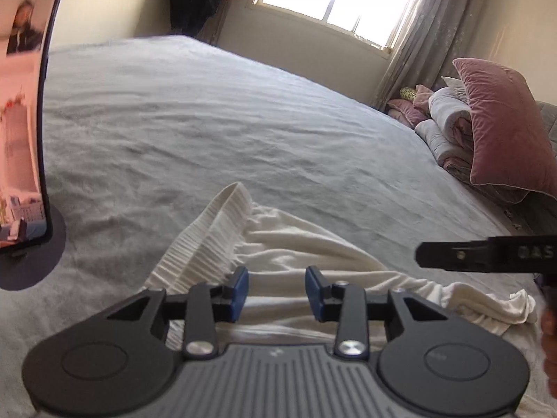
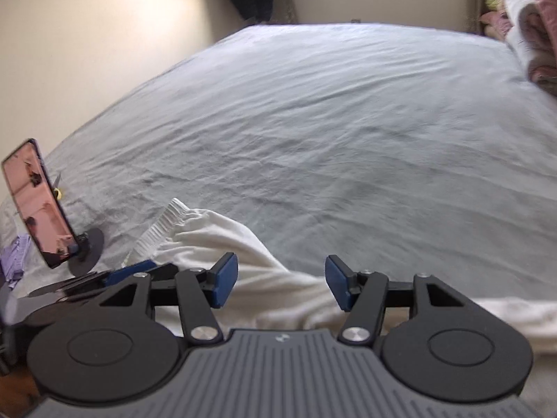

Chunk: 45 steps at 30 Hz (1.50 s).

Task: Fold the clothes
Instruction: 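Grasp the garment's waistband with the right gripper and lift it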

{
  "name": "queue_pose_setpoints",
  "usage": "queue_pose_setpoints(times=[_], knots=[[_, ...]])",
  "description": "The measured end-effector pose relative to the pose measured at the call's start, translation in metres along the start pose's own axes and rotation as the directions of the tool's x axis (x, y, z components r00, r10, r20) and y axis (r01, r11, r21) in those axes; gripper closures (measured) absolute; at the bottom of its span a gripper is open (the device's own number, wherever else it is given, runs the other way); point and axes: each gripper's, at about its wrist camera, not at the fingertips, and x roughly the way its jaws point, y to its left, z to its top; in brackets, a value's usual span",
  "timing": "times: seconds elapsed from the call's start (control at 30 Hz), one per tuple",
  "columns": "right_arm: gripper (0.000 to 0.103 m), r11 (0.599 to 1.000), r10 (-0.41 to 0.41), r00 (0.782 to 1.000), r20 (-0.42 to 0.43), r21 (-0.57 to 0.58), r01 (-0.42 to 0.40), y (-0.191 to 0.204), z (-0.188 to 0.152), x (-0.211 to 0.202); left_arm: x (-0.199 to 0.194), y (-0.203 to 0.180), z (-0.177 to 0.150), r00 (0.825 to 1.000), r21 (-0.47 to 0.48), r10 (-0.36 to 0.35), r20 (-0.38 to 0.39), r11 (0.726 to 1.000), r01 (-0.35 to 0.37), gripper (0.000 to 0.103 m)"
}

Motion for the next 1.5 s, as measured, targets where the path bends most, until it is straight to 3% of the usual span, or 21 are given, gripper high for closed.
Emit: queue_pose_setpoints(times=[0.13,0.23,0.3,0.37,0.43,0.5,0.57,0.63,0.73,0.9,1.0,1.1,1.13,1.17,1.2,1.33,1.5], knots=[[0.043,0.999,0.033,0.999,-0.013,0.011,-0.033,-0.007,0.005,0.029,0.006,0.014,0.002,0.999,-0.023,-0.033,-0.04,0.999,0.032,0.08],[0.045,0.998,0.056,0.998,-0.032,0.027,-0.056,-0.007,0.005,0.048,0.006,0.023,0.003,0.998,-0.058,-0.024,-0.052,0.998,0.021,0.094],[0.055,0.996,0.084,0.995,-0.044,0.032,-0.083,-0.004,0.003,0.055,0.006,0.029,0.005,0.998,-0.081,-0.022,-0.061,0.997,0.017,0.097],[0.087,0.994,0.109,0.993,-0.035,0.029,-0.108,0.001,0.002,0.056,0.005,0.034,0.007,0.996,-0.11,-0.046,-0.072,0.993,0.038,0.097],[0.092,0.992,0.127,0.992,-0.012,0.018,-0.126,0.006,0.001,0.053,0.003,0.039,0.009,0.994,-0.143,-0.071,-0.08,0.988,0.06,0.097],[0.097,0.993,0.117,0.993,0.016,-0.007,-0.117,0.014,-0.003,0.044,-0.001,0.041,0.011,0.99,-0.176,-0.117,-0.078,0.979,0.102,0.093],[0.097,0.993,0.11,0.993,0.036,-0.049,-0.109,0.025,-0.008,0.034,-0.005,0.043,0.013,0.982,-0.209,-0.174,-0.07,0.965,0.156,0.076],[0.097,0.989,0.109,0.993,0.051,-0.104,-0.103,0.039,-0.015,0.022,-0.009,0.045,0.016,0.971,-0.241,-0.229,-0.06,0.948,0.209,0.068],[0.1,0.978,0.133,0.99,0.046,-0.17,-0.124,0.057,-0.032,0.011,-0.015,0.047,0.018,0.951,-0.285,-0.307,-0.044,0.916,0.282,0.064],[0.1,0.959,0.113,0.993,-0.025,-0.26,-0.116,0.081,-0.065,0.017,-0.009,0.039,0.011,0.959,-0.281,-0.271,-0.088,0.93,0.237,0.064],[0.098,0.963,0.097,0.995,-0.024,-0.252,-0.1,0.08,-0.071,0.016,-0.003,0.035,0.007,0.963,-0.28,-0.246,-0.11,0.937,0.207,0.064],[0.087,0.971,0.081,0.997,-0.003,-0.227,-0.08,0.069,-0.063,0.0,-0.002,0.027,0.007,0.967,-0.243,-0.23,-0.105,0.949,0.199,0.064],[0.08,0.971,0.062,0.998,0.011,-0.233,-0.058,0.063,-0.061,-0.006,-0.002,0.025,0.007,0.967,-0.235,-0.234,-0.103,0.95,0.205,0.064],[0.062,0.971,0.036,0.999,0.029,-0.237,-0.028,0.056,-0.058,-0.013,-0.003,0.022,0.007,0.965,-0.227,-0.24,-0.101,0.95,0.213,0.063],[0.055,0.972,0.009,0.999,0.049,-0.235,0.003,0.047,-0.056,-0.022,-0.003,0.018,0.006,0.964,-0.216,-0.246,-0.099,0.951,0.221,0.063],[0.053,0.974,-0.116,0.988,0.099,-0.183,0.132,0.005,-0.053,-0.052,-0.005,0.003,0.008,0.962,-0.134,-0.26,-0.087,0.96,0.247,0.062],[0.053,0.961,-0.277,0.955,0.109,0.019,0.276,-0.066,-0.058,-0.089,-0.005,-0.025,0.005,0.958,-0.011,-0.263,-0.118,0.965,0.264,0.059]])
